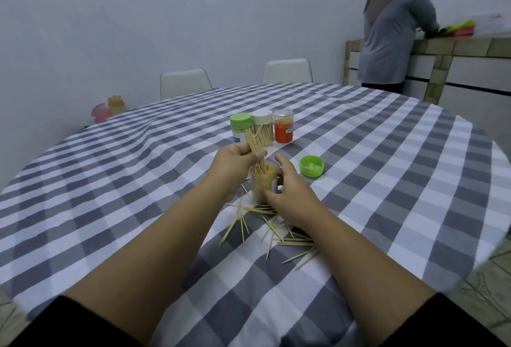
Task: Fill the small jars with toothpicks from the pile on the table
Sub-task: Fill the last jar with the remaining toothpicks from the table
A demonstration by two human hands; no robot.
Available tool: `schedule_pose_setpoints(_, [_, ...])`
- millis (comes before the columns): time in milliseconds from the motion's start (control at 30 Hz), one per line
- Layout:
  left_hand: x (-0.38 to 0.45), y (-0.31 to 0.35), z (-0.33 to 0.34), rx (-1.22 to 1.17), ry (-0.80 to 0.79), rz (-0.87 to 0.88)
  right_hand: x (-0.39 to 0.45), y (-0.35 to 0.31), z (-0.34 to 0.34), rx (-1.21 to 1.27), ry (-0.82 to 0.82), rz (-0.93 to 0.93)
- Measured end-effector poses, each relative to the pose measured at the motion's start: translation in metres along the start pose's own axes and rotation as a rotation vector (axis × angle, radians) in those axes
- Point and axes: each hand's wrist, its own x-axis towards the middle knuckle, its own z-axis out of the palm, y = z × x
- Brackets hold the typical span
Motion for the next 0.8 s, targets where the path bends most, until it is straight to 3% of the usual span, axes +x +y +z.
schedule_pose_setpoints(200, [-0.004, -0.002, -0.004, -0.027, -0.060, -0.057, -0.001, -0.002, 0.000, 0.004, -0.005, -0.017])
schedule_pose_setpoints(400, [-0.011, -0.002, -0.006, -0.119, -0.082, -0.098, -0.003, -0.007, -0.003, 0.168, 0.021, -0.032])
schedule_pose_setpoints(633, [-0.010, -0.010, -0.004, 0.122, -0.050, 0.073, 0.006, -0.004, 0.000, 0.384, 0.102, -0.072])
schedule_pose_setpoints(800, [-0.014, -0.011, -0.006, 0.146, -0.076, 0.133, 0.010, -0.001, -0.005, 0.516, 0.146, -0.074])
